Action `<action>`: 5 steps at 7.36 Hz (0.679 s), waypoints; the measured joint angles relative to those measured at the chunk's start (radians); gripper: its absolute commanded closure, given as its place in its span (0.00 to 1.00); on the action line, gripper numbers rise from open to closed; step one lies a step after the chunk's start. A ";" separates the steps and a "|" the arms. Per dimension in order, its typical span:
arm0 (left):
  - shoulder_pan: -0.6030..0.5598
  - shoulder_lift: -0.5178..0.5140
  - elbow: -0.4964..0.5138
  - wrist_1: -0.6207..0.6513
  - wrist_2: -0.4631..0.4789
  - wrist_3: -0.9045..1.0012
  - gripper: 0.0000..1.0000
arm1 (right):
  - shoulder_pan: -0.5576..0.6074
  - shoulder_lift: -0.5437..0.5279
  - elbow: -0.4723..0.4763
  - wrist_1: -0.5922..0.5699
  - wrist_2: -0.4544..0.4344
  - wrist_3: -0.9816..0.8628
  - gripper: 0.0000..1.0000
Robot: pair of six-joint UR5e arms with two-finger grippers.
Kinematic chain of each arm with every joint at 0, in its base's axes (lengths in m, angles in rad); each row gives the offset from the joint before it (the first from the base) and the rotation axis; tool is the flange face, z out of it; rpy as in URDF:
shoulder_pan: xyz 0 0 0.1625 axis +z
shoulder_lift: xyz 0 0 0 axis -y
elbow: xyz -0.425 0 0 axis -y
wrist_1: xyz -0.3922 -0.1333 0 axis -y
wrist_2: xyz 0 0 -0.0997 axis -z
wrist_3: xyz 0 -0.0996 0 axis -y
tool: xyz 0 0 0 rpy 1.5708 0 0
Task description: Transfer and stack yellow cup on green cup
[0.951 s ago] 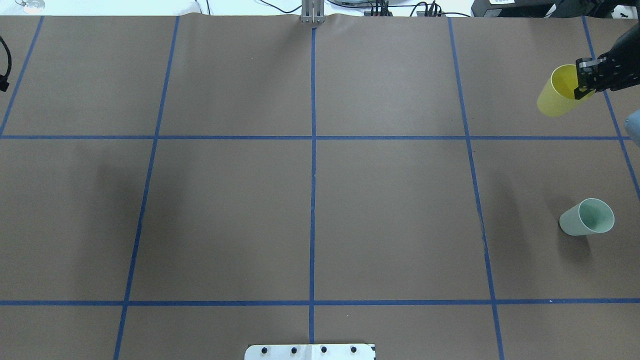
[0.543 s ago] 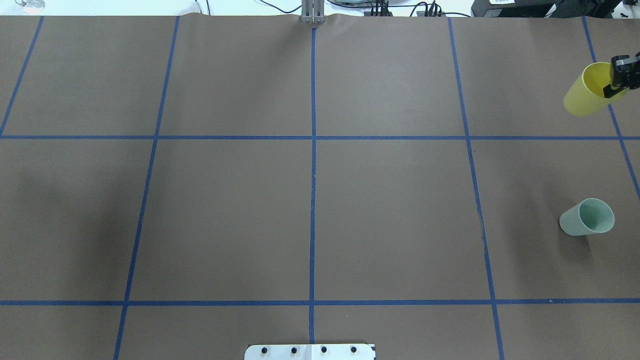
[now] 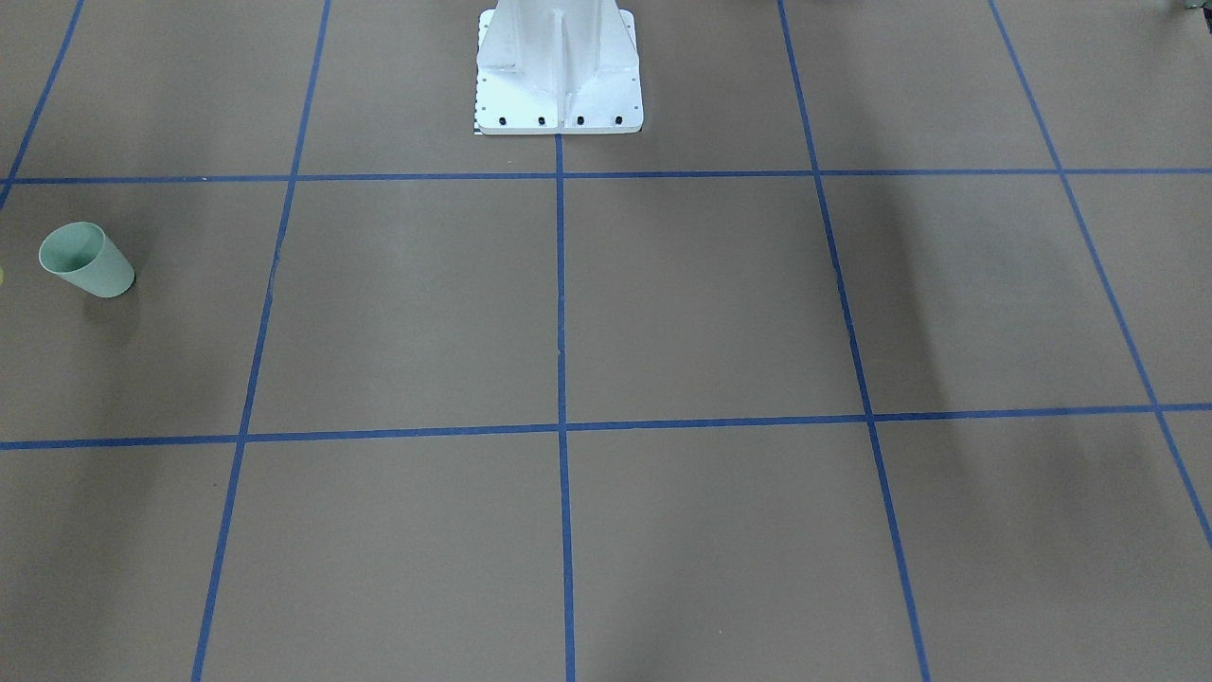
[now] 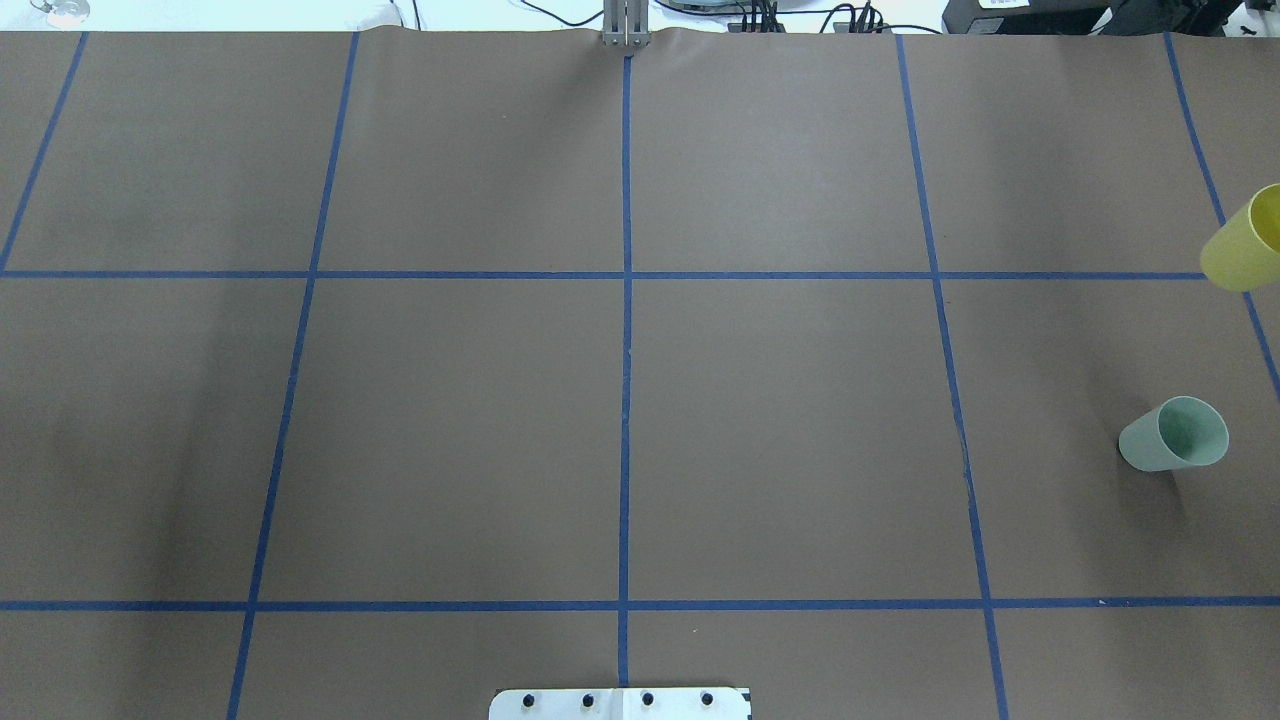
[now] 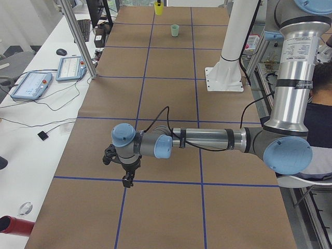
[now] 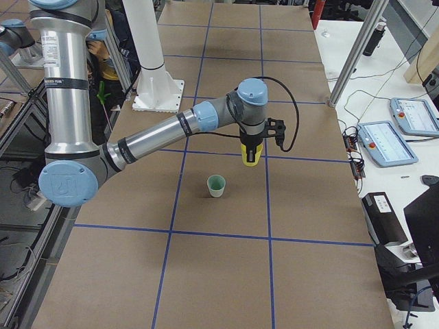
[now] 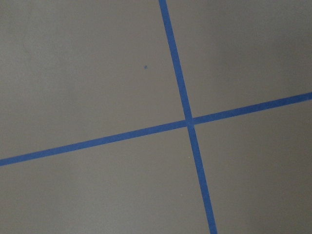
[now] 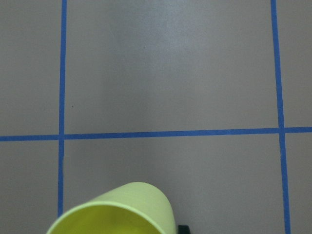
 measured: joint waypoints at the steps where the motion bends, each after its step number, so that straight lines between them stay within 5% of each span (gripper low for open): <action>1: -0.002 0.015 -0.019 0.002 -0.005 0.001 0.00 | 0.000 -0.055 0.027 0.005 0.000 -0.023 1.00; 5: -0.004 0.043 -0.056 0.000 -0.008 0.002 0.00 | -0.004 -0.261 0.006 0.231 0.059 -0.058 1.00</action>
